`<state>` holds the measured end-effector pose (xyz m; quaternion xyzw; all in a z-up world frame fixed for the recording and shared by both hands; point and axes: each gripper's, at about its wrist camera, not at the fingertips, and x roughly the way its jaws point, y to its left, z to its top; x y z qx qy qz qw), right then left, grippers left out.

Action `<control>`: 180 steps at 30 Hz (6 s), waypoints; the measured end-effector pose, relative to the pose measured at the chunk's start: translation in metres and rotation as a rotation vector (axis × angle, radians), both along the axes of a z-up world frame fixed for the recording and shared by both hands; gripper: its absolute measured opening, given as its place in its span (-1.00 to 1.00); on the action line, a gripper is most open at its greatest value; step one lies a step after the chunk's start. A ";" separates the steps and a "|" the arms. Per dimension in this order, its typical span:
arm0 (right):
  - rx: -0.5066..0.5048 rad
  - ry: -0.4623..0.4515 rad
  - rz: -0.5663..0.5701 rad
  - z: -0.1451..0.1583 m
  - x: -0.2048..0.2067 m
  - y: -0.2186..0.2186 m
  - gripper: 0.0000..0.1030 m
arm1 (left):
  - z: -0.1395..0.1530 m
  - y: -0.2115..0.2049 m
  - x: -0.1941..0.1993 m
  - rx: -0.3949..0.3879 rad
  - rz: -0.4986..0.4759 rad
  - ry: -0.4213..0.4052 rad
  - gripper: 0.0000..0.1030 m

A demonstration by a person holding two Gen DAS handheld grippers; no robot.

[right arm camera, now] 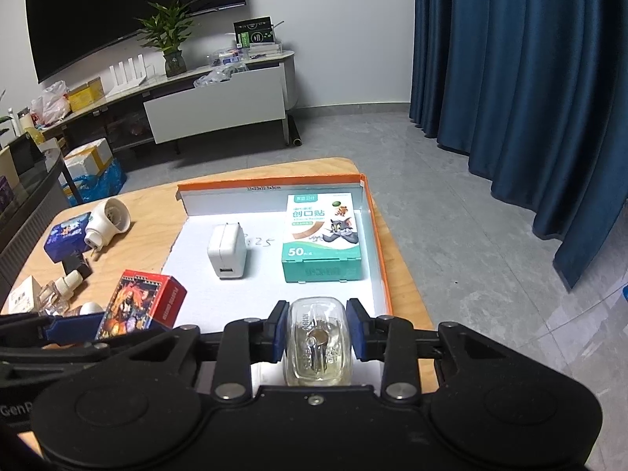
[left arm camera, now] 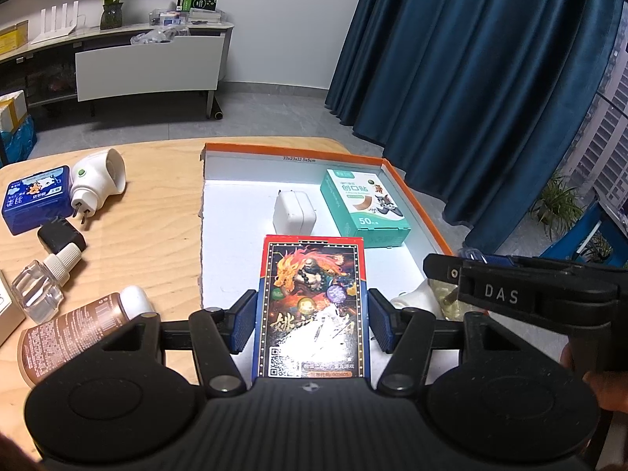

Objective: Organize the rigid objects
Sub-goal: 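Lower the card box and heater into the tray and open both tools, then grasp the white power-adapter box with the left tool while the right tool grasps the brown tube, then carry the adapter box and brown tube toward the tray with both tools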

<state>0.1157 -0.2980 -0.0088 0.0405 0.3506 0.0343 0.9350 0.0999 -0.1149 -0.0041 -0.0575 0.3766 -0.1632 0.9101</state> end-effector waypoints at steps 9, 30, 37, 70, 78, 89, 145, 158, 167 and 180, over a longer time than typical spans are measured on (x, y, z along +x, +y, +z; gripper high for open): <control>0.017 -0.151 -0.068 0.024 0.003 -0.014 0.27 | -0.002 -0.005 0.007 0.012 -0.017 -0.002 0.16; 0.001 -0.199 -0.030 0.043 -0.018 0.003 0.50 | 0.013 0.009 0.009 0.000 0.013 -0.037 0.49; -0.008 -0.166 0.057 0.040 -0.021 0.035 0.54 | 0.017 0.045 -0.007 0.006 0.113 -0.029 0.63; -0.038 -0.102 0.212 0.022 -0.024 0.089 0.55 | -0.023 0.203 0.042 0.029 0.780 0.131 0.76; -0.037 -0.079 0.238 0.013 -0.018 0.095 0.56 | -0.038 0.215 0.013 0.115 0.680 0.125 0.71; -0.100 -0.070 0.546 0.002 -0.015 0.148 0.59 | -0.036 0.212 0.009 0.036 0.562 0.046 0.16; 0.068 -0.082 0.335 0.017 -0.030 0.146 -0.16 | 0.007 0.163 -0.046 -0.098 0.365 -0.097 0.16; 0.092 -0.170 0.101 0.035 -0.047 0.058 -0.16 | 0.016 0.094 -0.030 -0.102 0.181 -0.107 0.16; 0.084 -0.208 -0.039 0.040 -0.058 0.006 -0.16 | 0.022 0.039 -0.013 -0.075 0.044 -0.119 0.16; 0.106 -0.218 -0.106 0.035 -0.056 -0.025 -0.16 | 0.022 0.007 0.006 -0.041 -0.003 -0.147 0.16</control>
